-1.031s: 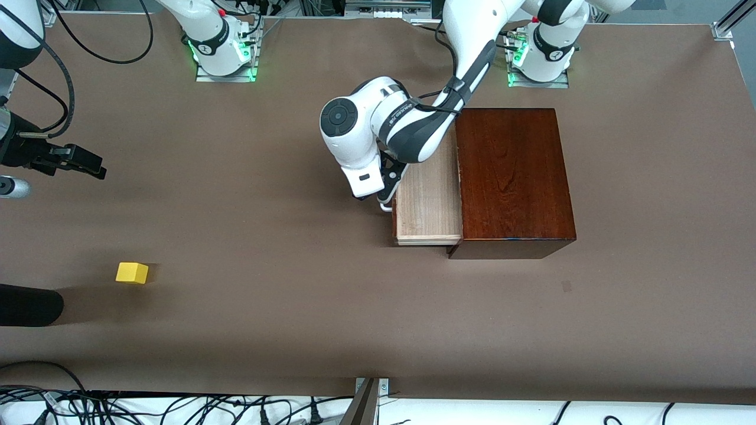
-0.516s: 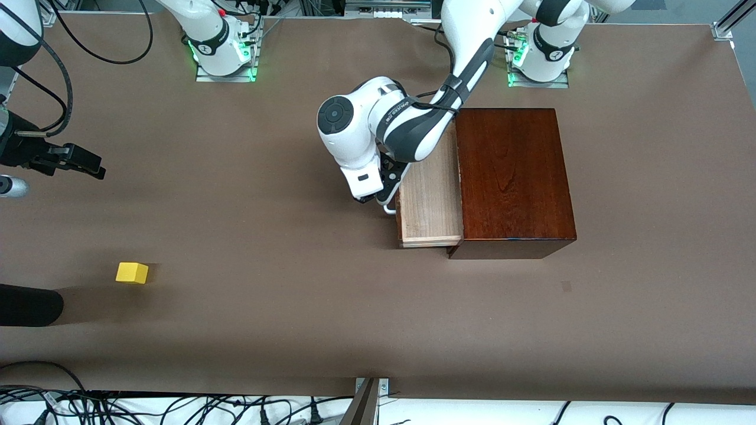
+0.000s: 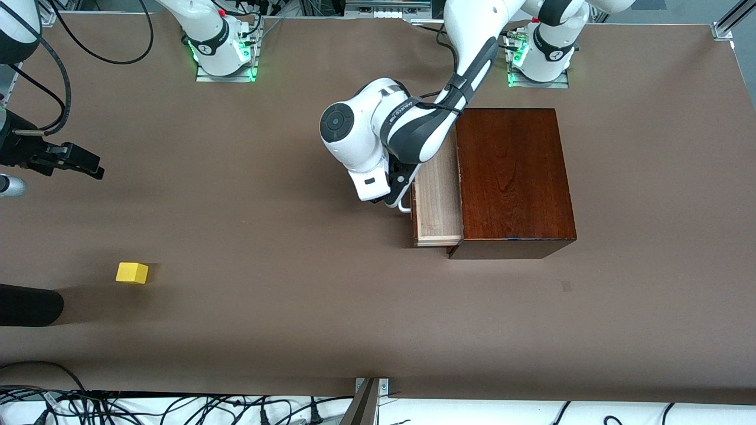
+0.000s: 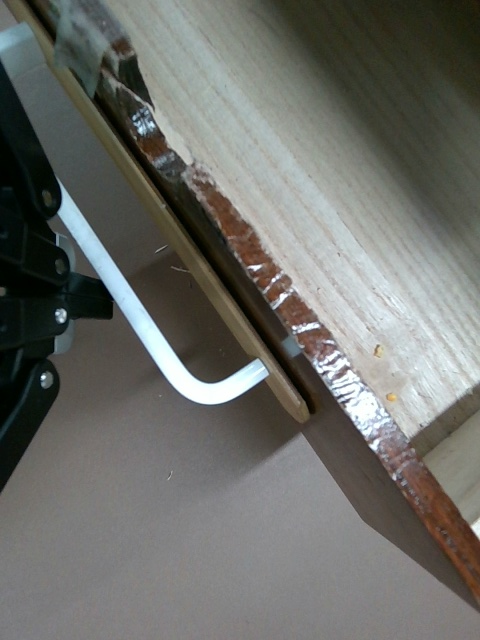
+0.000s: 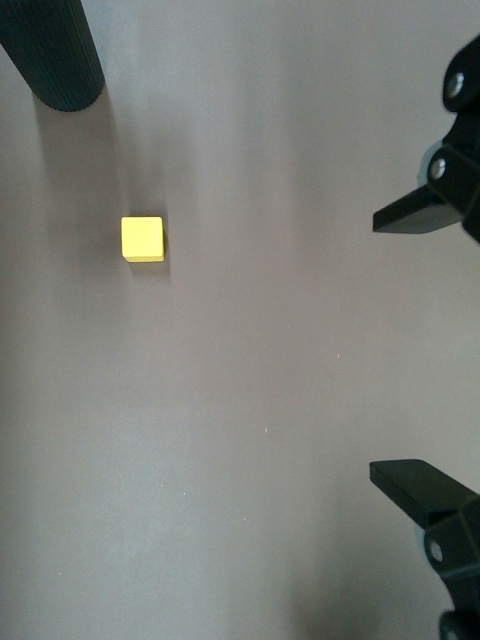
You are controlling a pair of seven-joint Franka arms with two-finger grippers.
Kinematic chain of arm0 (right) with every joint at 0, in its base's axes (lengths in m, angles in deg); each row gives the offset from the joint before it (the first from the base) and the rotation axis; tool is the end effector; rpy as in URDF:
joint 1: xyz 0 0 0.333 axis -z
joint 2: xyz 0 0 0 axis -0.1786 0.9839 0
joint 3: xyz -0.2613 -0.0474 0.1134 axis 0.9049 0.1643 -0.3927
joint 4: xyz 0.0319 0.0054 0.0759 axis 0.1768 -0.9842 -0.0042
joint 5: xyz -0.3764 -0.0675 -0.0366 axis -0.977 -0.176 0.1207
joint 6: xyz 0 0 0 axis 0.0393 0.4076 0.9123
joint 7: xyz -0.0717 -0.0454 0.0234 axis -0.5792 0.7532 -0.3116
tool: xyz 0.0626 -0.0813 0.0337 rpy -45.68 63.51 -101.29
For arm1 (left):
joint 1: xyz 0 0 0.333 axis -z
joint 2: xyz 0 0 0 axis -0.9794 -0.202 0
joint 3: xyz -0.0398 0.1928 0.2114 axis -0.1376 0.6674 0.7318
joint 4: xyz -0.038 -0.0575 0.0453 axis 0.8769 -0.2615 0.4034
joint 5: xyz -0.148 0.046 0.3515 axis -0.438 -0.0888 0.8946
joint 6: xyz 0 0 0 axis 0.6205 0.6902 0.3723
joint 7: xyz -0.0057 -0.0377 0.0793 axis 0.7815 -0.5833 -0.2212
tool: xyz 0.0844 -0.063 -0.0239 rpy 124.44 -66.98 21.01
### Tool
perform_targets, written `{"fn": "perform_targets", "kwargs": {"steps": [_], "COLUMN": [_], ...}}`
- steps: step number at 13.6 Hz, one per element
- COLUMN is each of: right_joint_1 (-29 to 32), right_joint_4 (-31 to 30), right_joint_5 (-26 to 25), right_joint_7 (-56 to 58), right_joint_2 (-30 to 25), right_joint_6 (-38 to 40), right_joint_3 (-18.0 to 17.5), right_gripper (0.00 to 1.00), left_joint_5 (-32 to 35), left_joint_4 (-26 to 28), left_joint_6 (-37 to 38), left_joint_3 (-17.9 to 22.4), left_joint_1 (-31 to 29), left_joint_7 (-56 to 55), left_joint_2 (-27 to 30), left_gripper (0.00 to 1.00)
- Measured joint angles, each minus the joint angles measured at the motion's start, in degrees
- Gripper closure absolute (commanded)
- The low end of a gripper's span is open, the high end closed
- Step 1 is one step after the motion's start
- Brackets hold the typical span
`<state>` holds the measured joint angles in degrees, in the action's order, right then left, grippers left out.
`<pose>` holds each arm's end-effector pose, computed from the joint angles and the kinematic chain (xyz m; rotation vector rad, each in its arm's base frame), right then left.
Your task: Open drawer, take yellow block, close drawer
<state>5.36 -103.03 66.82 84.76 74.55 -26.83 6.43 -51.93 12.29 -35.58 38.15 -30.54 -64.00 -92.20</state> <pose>0.5866 -0.0136 0.5520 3.1293 -0.0978 -0.0257 0.4989 -0.5081 0.2796 -2.5086 -1.3808 -0.1192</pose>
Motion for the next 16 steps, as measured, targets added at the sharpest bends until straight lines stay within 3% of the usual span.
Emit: {"fn": "perform_targets", "kwargs": {"steps": [16], "right_joint_1": [0.0], "right_joint_4": [0.06], "right_joint_5": [0.0], "right_joint_7": [-0.01], "right_joint_2": [0.0], "right_joint_6": [0.0], "right_joint_3": [0.03], "right_gripper": [0.0], "left_joint_5": [0.87], "left_joint_4": [11.0], "left_joint_6": [1.21], "left_joint_3": [0.16], "left_joint_1": [-7.24], "left_joint_7": [12.33], "left_joint_2": [6.7], "left_gripper": [1.0]}}
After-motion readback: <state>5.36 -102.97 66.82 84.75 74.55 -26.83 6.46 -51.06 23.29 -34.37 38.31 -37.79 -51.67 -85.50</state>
